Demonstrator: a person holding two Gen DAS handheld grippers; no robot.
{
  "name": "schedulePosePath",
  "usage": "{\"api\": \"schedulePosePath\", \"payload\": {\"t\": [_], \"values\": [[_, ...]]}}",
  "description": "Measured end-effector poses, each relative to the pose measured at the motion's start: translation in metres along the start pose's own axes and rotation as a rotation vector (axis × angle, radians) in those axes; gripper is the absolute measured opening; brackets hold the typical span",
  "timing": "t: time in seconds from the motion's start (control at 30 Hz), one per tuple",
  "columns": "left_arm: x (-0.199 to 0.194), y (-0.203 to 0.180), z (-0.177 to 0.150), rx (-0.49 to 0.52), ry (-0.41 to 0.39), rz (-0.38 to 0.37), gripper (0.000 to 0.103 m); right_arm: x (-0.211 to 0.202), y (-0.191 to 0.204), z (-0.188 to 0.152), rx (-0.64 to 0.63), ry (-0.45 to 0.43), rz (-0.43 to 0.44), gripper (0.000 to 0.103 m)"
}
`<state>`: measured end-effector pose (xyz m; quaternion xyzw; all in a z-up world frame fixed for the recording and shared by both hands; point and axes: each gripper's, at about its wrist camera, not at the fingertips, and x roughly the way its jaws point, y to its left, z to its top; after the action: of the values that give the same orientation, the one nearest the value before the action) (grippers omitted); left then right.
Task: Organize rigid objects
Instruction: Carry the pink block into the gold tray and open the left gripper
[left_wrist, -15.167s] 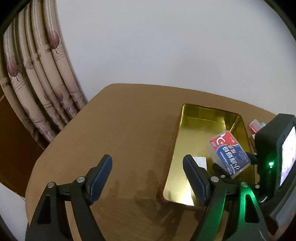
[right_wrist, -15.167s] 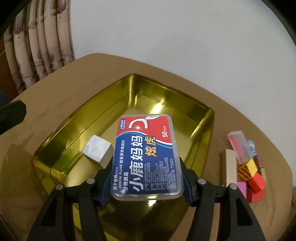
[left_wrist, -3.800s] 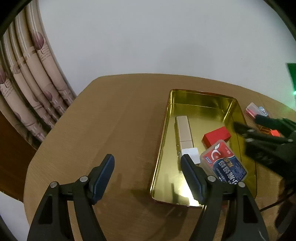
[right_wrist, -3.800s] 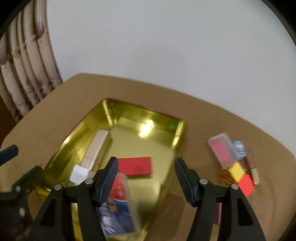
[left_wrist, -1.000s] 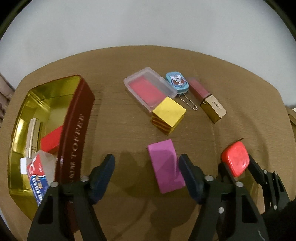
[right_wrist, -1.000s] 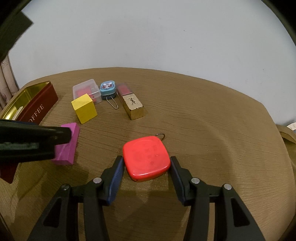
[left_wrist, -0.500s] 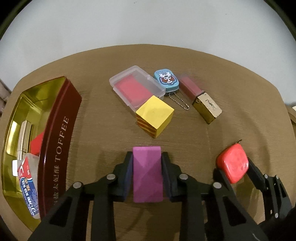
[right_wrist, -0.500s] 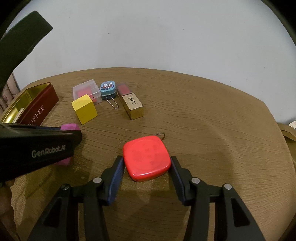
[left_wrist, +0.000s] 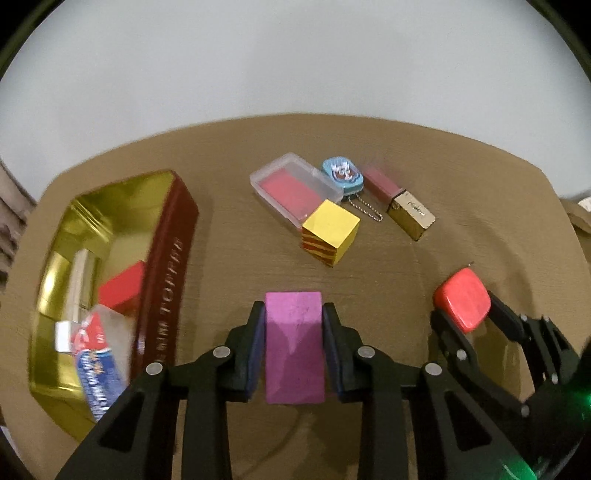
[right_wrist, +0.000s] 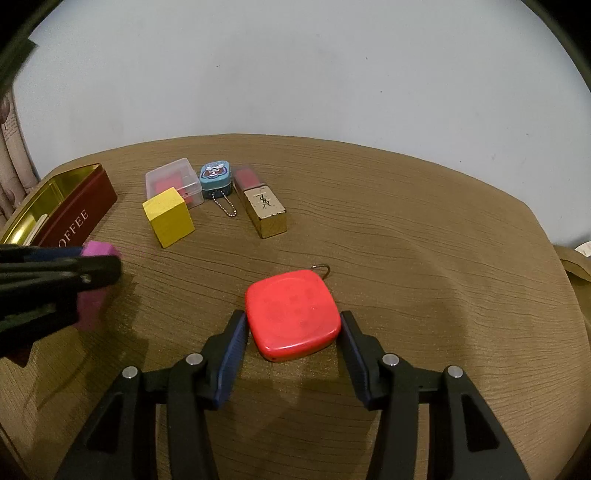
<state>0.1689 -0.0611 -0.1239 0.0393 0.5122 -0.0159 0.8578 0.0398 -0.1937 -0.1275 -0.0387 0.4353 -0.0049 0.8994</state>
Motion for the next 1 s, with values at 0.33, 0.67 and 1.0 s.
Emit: {"api": "schedulePosePath", "payload": {"t": [0.33, 0.67, 1.0], "values": [[-0.043, 0.016, -0.011, 0.067, -0.067, 0.025, 0.027, 0.0, 0.0, 0.0, 0.0, 0.0, -0.001, 0.051], [-0.042, 0.072, 0.0, -0.004, -0.066, 0.054, 0.027, 0.001, 0.0, 0.001, 0.0, 0.001, -0.001, 0.051], [-0.037, 0.128, 0.001, -0.062, -0.048, 0.117, 0.027, 0.001, 0.001, 0.001, 0.001, 0.002, -0.002, 0.051]]}}
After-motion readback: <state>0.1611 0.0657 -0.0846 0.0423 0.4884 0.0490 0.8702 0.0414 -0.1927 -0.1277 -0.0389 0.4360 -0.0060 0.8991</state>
